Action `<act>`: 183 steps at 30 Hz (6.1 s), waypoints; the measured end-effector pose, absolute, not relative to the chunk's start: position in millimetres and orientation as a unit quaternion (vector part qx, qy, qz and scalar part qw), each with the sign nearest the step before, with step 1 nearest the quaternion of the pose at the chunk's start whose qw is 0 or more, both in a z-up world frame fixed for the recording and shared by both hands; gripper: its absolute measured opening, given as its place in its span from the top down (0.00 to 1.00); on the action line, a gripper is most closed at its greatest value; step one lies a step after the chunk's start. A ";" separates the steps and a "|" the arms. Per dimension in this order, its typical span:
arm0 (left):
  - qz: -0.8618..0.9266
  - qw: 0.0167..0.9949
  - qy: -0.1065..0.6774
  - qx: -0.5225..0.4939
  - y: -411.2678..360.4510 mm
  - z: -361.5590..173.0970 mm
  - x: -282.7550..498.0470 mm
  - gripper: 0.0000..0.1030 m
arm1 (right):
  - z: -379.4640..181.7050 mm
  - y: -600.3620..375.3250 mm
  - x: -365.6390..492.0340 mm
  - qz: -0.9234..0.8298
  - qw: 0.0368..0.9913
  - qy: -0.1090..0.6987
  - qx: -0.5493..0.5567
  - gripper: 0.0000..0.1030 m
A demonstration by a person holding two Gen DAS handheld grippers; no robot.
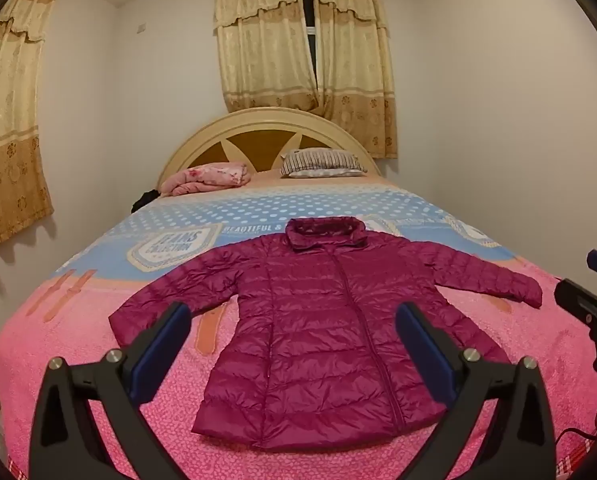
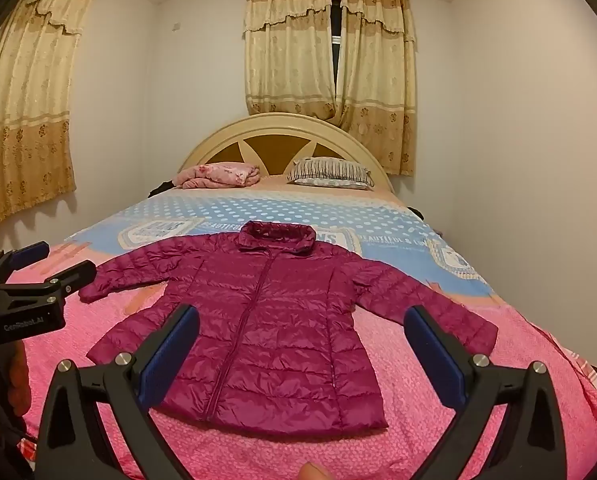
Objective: Fold large clothes
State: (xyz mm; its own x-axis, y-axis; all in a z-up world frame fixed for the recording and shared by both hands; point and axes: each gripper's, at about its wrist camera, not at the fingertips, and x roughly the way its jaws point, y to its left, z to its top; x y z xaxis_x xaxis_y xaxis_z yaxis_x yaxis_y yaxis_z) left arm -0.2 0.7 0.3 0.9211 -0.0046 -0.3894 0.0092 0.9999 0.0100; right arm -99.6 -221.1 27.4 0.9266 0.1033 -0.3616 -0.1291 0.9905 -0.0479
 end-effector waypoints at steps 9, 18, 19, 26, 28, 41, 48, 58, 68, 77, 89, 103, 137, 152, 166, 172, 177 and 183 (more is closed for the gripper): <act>-0.002 0.981 0.191 0.009 4.4 1.8 -3.9 0.00 | 23.0 -232.9 -98.7 0.065 0.981 0.180 -0.031 0.01; -0.002 0.982 0.189 0.014 -4.5 5.9 -1.7 0.00 | 21.7 -224.8 -97.5 0.057 0.981 0.184 -0.035 0.01; -0.004 0.982 0.188 0.013 -4.3 5.2 -2.3 0.00 | 21.0 -224.6 -97.1 0.057 0.981 0.185 -0.035 0.01; -0.004 0.982 0.187 0.011 -3.4 3.9 -3.2 0.00 | 19.4 -223.9 -96.0 0.057 0.980 0.189 -0.036 0.01; -0.004 0.982 0.187 0.010 -3.3 3.7 -3.5 0.00 | 18.4 -224.0 -95.5 0.058 0.979 0.192 -0.036 0.01; -0.004 0.982 0.187 0.009 -2.7 4.2 -2.8 0.00 | 17.1 -222.8 -94.0 0.065 0.977 0.200 -0.037 0.01; -0.003 0.982 0.187 0.007 -2.9 3.9 -2.6 0.00 | 16.7 -222.2 -94.0 0.067 0.976 0.201 -0.039 0.01; -0.002 0.982 0.186 0.006 -2.9 2.5 -2.5 0.00 | 13.3 -219.5 -93.1 0.071 0.975 0.205 -0.044 0.01; -0.001 0.982 0.188 -0.001 -4.3 1.3 -2.1 0.00 | 12.4 -218.4 -93.2 0.073 0.974 0.208 -0.045 0.01; -0.001 0.982 0.188 -0.005 -0.4 0.6 -0.8 0.00 | 12.7 -218.7 -92.6 0.074 0.975 0.205 -0.045 0.01; 0.000 0.982 0.189 -0.006 1.6 0.6 -0.9 0.00 | 11.7 -220.4 -90.0 0.079 0.973 0.212 -0.039 0.01; -0.003 0.978 0.209 -0.018 5.4 -13.8 10.8 0.00 | -10.8 -223.9 -75.8 0.089 0.968 0.234 -0.027 0.01; -0.005 0.947 0.319 0.043 -38.0 -127.1 145.1 0.00 | -168.3 -533.2 131.2 -0.135 0.876 0.378 0.268 0.51; 0.003 0.953 0.302 0.022 -20.7 -113.1 125.7 0.00 | -57.1 -497.4 155.4 -0.099 0.937 0.293 0.165 0.89; 0.027 0.955 0.294 -0.006 8.0 -116.1 115.0 0.00 | 61.7 -309.1 174.1 0.003 0.978 0.201 -0.051 0.91; 0.050 0.961 0.273 0.006 17.9 -111.8 107.8 0.00 | 70.5 -238.7 180.9 0.046 0.975 0.191 -0.106 0.91; 0.053 0.961 0.272 0.003 23.9 -111.5 109.2 0.00 | 58.0 -188.8 189.2 0.082 0.965 0.195 -0.155 0.91; 0.062 0.959 0.277 -0.001 30.3 -114.5 112.0 0.00 | 20.2 -129.9 195.5 0.126 0.951 0.209 -0.192 0.91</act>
